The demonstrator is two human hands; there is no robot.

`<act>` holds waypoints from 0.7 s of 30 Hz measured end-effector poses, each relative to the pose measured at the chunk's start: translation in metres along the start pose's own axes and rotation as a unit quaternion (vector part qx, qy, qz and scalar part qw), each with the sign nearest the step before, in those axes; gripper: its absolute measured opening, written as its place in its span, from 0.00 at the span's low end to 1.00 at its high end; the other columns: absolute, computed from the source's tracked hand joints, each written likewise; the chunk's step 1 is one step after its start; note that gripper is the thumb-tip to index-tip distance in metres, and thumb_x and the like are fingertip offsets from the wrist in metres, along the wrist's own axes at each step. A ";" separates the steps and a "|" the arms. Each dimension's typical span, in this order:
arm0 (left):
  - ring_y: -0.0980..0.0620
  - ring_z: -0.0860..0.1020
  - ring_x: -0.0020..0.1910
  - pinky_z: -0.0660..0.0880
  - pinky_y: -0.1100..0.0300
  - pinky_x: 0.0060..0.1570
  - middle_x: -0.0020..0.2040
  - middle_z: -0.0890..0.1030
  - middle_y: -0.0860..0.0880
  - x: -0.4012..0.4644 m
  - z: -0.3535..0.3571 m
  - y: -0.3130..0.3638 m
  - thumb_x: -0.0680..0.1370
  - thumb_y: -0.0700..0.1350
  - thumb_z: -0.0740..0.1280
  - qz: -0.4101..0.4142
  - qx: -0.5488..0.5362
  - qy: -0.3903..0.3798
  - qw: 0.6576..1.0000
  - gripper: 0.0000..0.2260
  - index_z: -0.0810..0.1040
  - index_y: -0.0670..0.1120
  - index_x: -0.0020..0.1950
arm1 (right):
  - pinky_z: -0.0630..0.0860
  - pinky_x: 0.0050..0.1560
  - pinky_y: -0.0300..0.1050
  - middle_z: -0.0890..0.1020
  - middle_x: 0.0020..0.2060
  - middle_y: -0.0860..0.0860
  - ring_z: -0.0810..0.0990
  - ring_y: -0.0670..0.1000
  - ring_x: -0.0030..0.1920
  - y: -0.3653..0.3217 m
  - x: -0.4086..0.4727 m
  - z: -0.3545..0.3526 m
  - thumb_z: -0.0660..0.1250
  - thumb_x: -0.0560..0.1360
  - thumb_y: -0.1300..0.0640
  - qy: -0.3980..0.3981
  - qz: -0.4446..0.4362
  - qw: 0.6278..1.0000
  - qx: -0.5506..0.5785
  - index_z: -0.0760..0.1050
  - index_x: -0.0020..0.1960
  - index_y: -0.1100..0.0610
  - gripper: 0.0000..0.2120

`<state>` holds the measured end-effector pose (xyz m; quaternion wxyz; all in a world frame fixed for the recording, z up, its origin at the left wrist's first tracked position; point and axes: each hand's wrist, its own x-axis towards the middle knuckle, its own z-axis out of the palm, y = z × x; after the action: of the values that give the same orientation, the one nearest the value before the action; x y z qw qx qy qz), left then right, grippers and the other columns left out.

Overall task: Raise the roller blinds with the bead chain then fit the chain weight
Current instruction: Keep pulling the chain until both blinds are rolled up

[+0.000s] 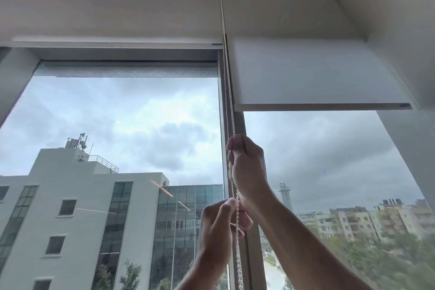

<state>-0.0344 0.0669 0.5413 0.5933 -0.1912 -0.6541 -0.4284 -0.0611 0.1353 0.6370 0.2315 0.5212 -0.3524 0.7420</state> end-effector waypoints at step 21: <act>0.53 0.77 0.27 0.70 0.61 0.23 0.29 0.81 0.51 0.054 0.020 0.056 0.77 0.44 0.69 -0.083 -0.016 0.031 0.996 0.10 0.83 0.46 0.36 | 0.68 0.34 0.60 0.72 0.32 0.60 0.69 0.54 0.35 0.040 -0.060 -0.027 0.54 0.79 0.45 -0.010 -0.057 0.998 -0.023 0.72 0.41 0.61 0.20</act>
<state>-0.0161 0.1001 0.6120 0.5727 -0.1323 -0.6421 -0.4923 -0.0849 0.1316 0.5641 0.2818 0.5427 -0.3416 0.7137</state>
